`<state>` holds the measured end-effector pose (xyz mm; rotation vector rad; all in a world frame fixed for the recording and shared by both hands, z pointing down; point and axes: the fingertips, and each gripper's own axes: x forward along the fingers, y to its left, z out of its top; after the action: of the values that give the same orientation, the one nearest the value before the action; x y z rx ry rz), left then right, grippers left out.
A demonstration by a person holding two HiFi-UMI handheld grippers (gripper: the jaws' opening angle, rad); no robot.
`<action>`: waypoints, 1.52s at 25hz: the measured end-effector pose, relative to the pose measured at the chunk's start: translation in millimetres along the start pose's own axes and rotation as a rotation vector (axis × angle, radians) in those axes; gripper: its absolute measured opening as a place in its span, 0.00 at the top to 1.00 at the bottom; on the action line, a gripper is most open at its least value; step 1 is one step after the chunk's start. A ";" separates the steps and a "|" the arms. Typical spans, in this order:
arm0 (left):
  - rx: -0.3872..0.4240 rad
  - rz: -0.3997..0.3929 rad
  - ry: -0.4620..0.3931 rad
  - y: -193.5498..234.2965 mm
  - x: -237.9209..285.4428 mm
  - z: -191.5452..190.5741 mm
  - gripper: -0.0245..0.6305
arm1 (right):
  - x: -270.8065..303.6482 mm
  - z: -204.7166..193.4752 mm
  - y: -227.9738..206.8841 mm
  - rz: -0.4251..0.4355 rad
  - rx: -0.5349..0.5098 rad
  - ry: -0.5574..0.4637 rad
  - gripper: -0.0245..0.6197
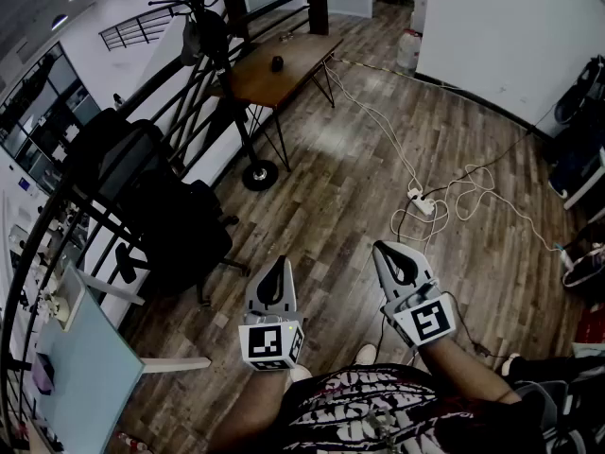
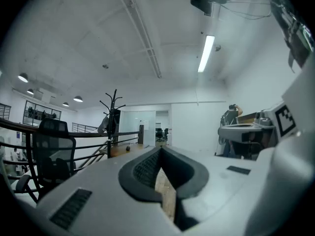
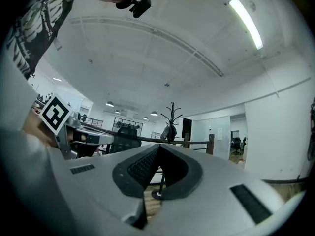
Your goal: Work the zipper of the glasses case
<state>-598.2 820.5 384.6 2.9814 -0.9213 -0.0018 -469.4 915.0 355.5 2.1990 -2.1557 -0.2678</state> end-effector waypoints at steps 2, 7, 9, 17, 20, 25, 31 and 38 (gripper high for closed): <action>-0.001 -0.002 -0.002 -7.6 3.4 0.7 0.95 | -2.4 -2.0 -3.9 0.006 0.003 -0.001 0.96; 0.008 0.000 0.000 -24.2 15.9 2.1 0.95 | -6.5 -4.8 -19.7 0.019 0.009 -0.003 0.96; 0.005 0.006 0.001 -29.4 22.4 2.4 0.95 | -7.9 -5.3 -28.7 0.024 0.022 -0.010 0.96; 0.001 0.028 0.009 -60.9 42.5 3.3 0.95 | -19.9 -18.8 -64.9 0.062 0.100 -0.016 0.96; 0.023 0.031 0.007 -70.9 44.9 7.0 0.95 | -21.2 -22.9 -73.5 0.068 0.117 -0.012 0.96; 0.029 0.045 0.042 -75.2 48.4 -5.2 0.95 | -18.1 -33.9 -78.4 0.075 0.145 0.004 0.96; 0.016 0.054 0.067 -59.8 74.2 -20.7 0.95 | -2.0 -47.3 -86.0 0.113 0.161 0.011 0.96; -0.008 -0.037 0.041 -47.2 149.0 -28.2 0.95 | 42.7 -66.9 -121.3 0.076 0.143 0.043 0.96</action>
<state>-448.3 776.0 412.6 2.9785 -0.8603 0.0554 -338.5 870.0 398.5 2.1647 -2.2962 -0.0637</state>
